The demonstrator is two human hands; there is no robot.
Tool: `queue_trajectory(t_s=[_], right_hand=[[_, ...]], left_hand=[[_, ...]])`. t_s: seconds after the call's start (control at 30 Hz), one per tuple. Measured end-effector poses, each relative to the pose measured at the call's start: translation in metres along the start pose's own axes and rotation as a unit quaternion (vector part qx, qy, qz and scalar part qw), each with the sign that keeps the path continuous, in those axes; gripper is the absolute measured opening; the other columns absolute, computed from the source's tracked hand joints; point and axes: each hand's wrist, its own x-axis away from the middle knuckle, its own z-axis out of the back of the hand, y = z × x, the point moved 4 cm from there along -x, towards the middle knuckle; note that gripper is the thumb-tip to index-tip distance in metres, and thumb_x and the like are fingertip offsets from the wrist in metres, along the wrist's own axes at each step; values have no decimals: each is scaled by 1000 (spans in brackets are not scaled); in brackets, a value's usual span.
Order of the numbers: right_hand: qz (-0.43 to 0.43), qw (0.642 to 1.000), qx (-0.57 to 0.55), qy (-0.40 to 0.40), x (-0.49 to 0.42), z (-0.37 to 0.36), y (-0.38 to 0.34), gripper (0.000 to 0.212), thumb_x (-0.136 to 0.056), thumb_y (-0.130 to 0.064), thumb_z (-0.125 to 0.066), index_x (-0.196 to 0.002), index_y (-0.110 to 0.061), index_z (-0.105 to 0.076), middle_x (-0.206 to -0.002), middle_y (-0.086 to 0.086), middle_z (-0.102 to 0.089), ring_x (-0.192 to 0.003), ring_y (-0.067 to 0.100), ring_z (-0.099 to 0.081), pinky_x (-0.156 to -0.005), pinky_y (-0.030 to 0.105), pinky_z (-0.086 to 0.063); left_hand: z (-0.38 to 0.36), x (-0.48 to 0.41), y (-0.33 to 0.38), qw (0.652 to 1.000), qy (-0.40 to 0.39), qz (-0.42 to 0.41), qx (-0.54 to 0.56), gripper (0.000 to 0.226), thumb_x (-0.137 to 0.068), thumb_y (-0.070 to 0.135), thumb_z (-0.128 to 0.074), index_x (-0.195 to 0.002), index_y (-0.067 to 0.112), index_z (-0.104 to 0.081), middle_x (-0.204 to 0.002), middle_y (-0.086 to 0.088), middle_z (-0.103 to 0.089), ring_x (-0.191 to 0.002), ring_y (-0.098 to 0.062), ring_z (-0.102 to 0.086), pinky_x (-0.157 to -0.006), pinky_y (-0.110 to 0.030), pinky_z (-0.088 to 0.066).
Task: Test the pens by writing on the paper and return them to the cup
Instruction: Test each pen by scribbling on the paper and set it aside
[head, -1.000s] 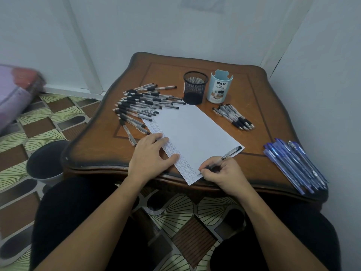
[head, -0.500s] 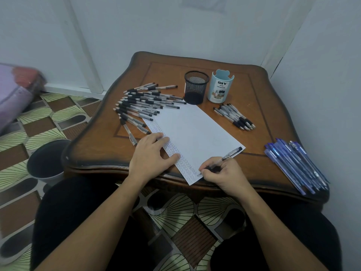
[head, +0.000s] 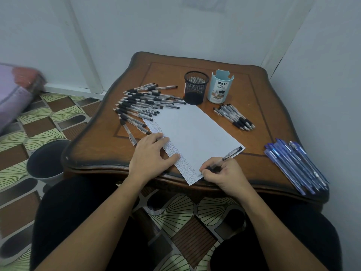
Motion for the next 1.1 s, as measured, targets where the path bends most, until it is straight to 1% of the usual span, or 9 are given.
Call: queue_trajectory(t_s=[0.2,0.33,0.47,0.53,0.63,0.73,0.87,1.03,1.1], right_hand=[[1,1000,4,7,0,0,-3,10,-71,-20,-66,-74,-24,-75,-71,8,-67,-64,13,-55,-61,27,-39],[-4,1000,4,10,0,1,-3,11,-70,-20,-65,-71,-25,-74,-65,0,-66,-62,13,-54,-60,28,-39],[6,1000,18,15,0,2,-2,10,-78,-13,-69,-74,-21,-75,-72,5,-68,-64,27,-55,-61,29,-39],[8,999,10,34,-1,4,-3,17,-83,-6,-69,-74,-19,-74,-73,6,-68,-64,18,-55,-61,26,-40],[11,991,-117,68,-3,9,-10,24,-95,-2,-58,-77,-10,-71,-69,0,-65,-63,5,-56,-57,15,-41],[-17,972,-220,85,-7,13,-5,43,-103,-30,-41,-83,-2,-67,-71,-2,-63,-64,11,-51,-55,21,-38],[-31,960,-271,60,-11,15,-4,72,-68,-69,-74,-107,-11,-60,-74,6,-64,-58,15,-51,-51,23,-42],[-38,961,-272,22,-15,14,-4,107,-56,-61,-87,-140,-32,-27,-73,17,-68,-48,21,-51,-47,23,-45],[-32,959,-281,16,-15,14,-7,89,-67,-55,-82,-136,-39,-30,-73,17,-67,-53,23,-56,-45,25,-47]], left_hand=[[0,0,0,1000,-2,-1,1,83,-74,76,-36,-131,21,-59,-139,2,-51,-131,-17,-40,-111,-39,-29],[0,0,-1,1000,-1,-1,1,83,-74,77,-36,-131,21,-59,-139,2,-51,-131,-17,-40,-111,-38,-28],[-1,-1,0,1000,-6,1,-1,85,-73,77,-35,-132,22,-58,-140,3,-50,-132,-17,-39,-112,-39,-28],[0,0,0,1000,-5,1,1,85,-73,77,-35,-132,22,-58,-140,3,-50,-132,-17,-39,-112,-39,-28],[0,-1,-1,1000,-5,0,3,84,-73,77,-35,-132,21,-59,-139,3,-50,-132,-17,-40,-111,-39,-29],[0,-1,-1,1000,-4,0,6,84,-73,77,-36,-131,21,-59,-139,3,-50,-131,-17,-40,-112,-39,-29],[0,0,0,1000,-1,1,10,83,-73,76,-37,-131,21,-59,-139,3,-50,-131,-17,-40,-112,-38,-28],[-1,0,-1,1000,1,1,11,81,-74,75,-39,-131,22,-60,-139,3,-50,-131,-17,-40,-112,-39,-29],[-1,-1,-1,1000,0,1,10,81,-74,75,-38,-131,22,-60,-139,3,-50,-131,-17,-40,-112,-39,-29]])
